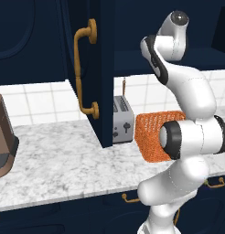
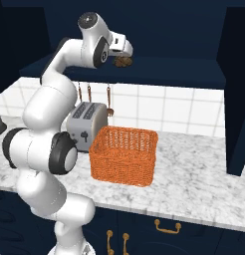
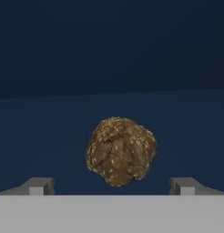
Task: Open the cabinet, pick up the bread from the cabinet and place it in the basket. Then move the basket to the dining counter.
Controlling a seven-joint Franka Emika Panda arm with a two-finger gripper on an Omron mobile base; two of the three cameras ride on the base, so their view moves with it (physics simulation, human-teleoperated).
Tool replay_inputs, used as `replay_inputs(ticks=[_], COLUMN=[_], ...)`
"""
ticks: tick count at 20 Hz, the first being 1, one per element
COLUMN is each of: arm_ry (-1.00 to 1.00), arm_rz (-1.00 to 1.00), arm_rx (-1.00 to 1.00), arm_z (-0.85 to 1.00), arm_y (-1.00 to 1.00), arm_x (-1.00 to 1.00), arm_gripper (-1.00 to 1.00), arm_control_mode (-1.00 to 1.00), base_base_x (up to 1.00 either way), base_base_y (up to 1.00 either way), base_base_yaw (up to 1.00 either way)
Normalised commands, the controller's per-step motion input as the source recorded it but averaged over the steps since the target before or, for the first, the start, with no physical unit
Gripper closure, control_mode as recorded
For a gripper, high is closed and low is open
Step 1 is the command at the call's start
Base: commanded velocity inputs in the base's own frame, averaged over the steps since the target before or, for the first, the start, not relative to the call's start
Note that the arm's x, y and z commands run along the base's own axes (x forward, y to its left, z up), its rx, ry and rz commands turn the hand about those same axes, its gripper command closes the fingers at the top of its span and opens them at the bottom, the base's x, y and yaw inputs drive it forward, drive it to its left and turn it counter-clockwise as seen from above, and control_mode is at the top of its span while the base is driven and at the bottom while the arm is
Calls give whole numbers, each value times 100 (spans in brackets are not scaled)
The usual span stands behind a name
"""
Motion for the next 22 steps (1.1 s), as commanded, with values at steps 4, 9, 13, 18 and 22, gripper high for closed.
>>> replay_inputs(ticks=[4, 9, 13, 18, 22], arm_ry=[2, 6, 7, 5, 2], arm_rz=[0, 0, -1, -2, -2], arm_rx=[0, 0, -1, -4, -6], arm_z=[-7, -23, -26, -32, -38], arm_y=[0, -12, -13, -10, -1], arm_x=[60, 41, 35, 36, 29], arm_gripper=[-100, -100, -100, -100, -100], arm_control_mode=[-100, -100, -100, -100, -100], base_base_x=[0, 0, 0, 0, 0], base_base_y=[0, 0, 0, 0, 0], base_base_yaw=[0, 0, 0, 0, 0])
